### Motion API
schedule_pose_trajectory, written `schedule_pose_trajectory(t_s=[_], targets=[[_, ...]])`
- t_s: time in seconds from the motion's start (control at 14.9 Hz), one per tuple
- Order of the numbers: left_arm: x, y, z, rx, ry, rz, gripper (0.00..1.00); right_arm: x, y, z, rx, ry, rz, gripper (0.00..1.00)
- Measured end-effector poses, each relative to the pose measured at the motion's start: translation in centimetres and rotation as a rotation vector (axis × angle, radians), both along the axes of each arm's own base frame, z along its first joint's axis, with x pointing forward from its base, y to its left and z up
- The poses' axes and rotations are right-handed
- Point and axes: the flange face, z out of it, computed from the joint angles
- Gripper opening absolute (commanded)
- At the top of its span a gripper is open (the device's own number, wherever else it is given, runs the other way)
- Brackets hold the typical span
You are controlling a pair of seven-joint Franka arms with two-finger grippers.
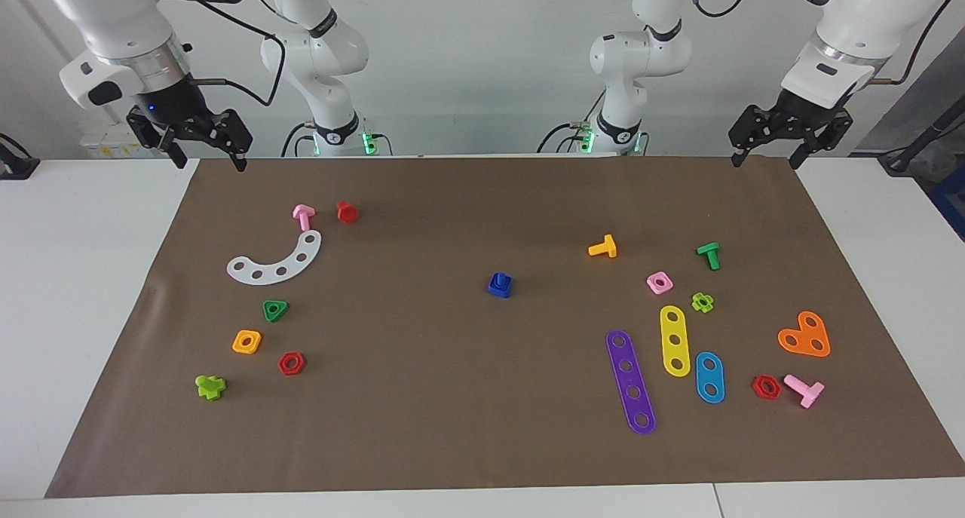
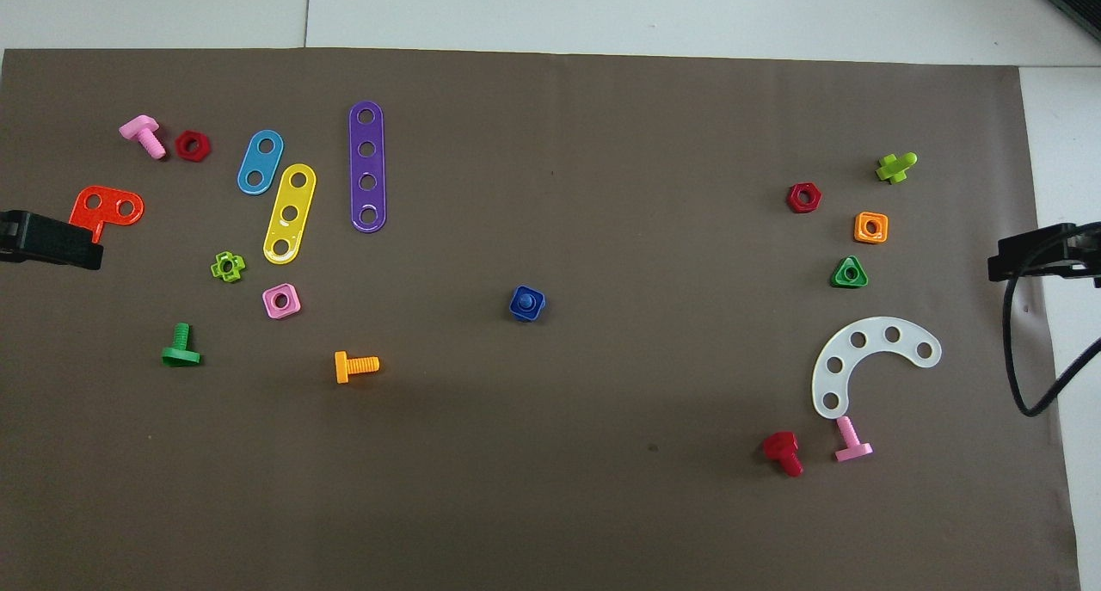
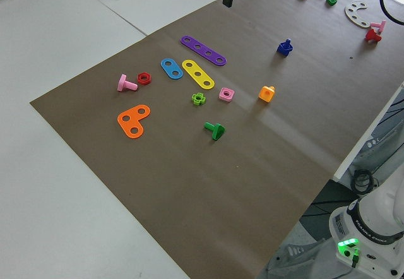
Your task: Unscrew and place screws in storage area
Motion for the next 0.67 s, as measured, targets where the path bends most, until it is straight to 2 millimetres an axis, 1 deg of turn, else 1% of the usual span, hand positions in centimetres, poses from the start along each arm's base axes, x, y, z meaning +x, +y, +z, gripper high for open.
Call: schedule_pose_trajectory(t_s=[0.13, 0.67], targets=[[-0.01, 0.38, -0.25, 0.000, 0.005, 0.007, 1.00, 0.00, 0.00, 0.00, 0.000, 0.000, 0.000, 1.00], [-0.09, 0.53, -0.53, 0.000, 0.012, 0.021, 1.00, 0.00, 0.00, 0.00, 0.000, 0.000, 0.000, 1.00]])
